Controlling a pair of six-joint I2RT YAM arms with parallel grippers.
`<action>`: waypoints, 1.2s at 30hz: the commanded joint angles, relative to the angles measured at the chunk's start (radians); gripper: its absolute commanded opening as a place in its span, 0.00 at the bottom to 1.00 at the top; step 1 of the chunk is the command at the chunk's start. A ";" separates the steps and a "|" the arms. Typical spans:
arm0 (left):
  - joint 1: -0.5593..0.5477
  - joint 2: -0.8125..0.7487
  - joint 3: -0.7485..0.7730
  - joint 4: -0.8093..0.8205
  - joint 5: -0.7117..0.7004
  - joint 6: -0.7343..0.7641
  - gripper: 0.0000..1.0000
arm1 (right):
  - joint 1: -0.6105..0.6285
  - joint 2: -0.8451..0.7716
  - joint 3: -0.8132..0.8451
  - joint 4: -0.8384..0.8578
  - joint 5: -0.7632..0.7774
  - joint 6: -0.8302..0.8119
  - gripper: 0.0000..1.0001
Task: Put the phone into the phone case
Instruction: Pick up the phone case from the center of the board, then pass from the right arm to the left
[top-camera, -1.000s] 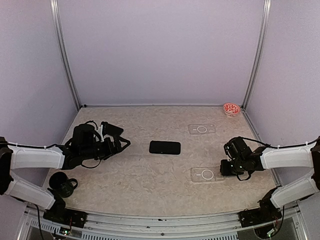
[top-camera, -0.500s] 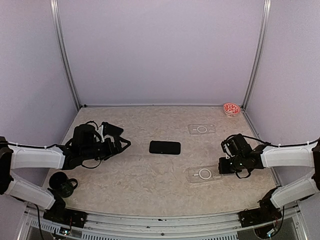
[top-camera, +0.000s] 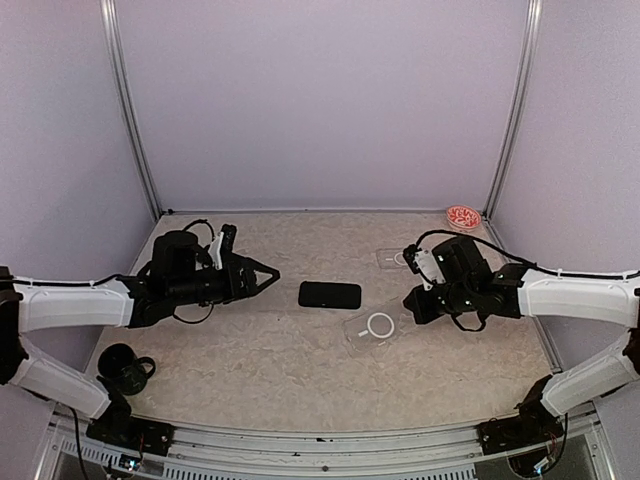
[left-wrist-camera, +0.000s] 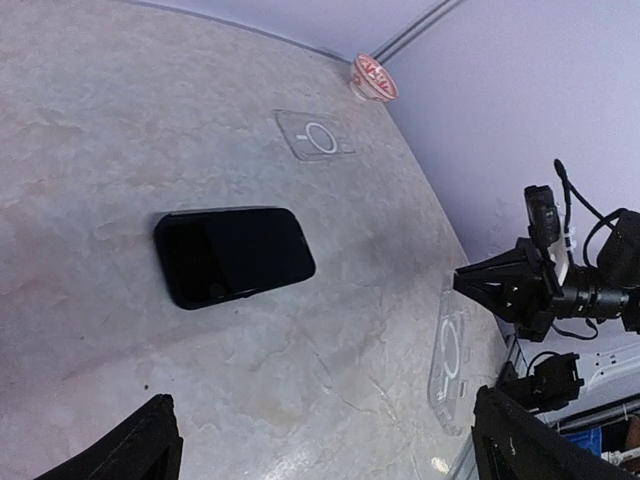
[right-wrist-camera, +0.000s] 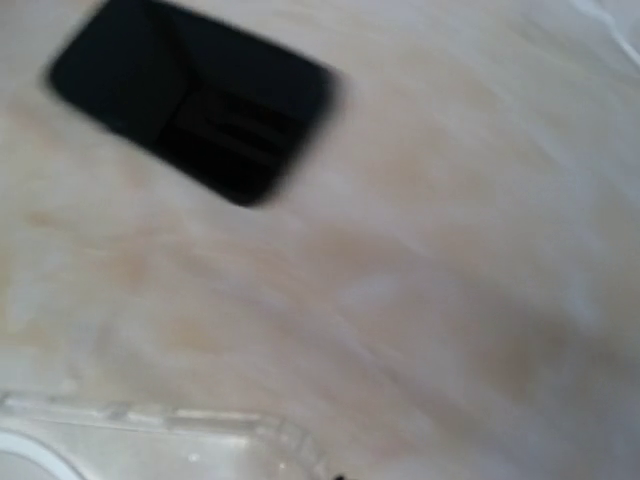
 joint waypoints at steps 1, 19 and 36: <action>-0.052 0.060 0.095 -0.034 0.112 0.081 0.99 | 0.101 0.086 0.088 0.038 0.039 -0.182 0.00; -0.213 0.270 0.195 0.019 0.325 0.135 0.89 | 0.286 0.291 0.298 0.149 0.009 -0.499 0.00; -0.236 0.327 0.213 0.041 0.335 0.117 0.49 | 0.328 0.255 0.291 0.233 -0.062 -0.568 0.00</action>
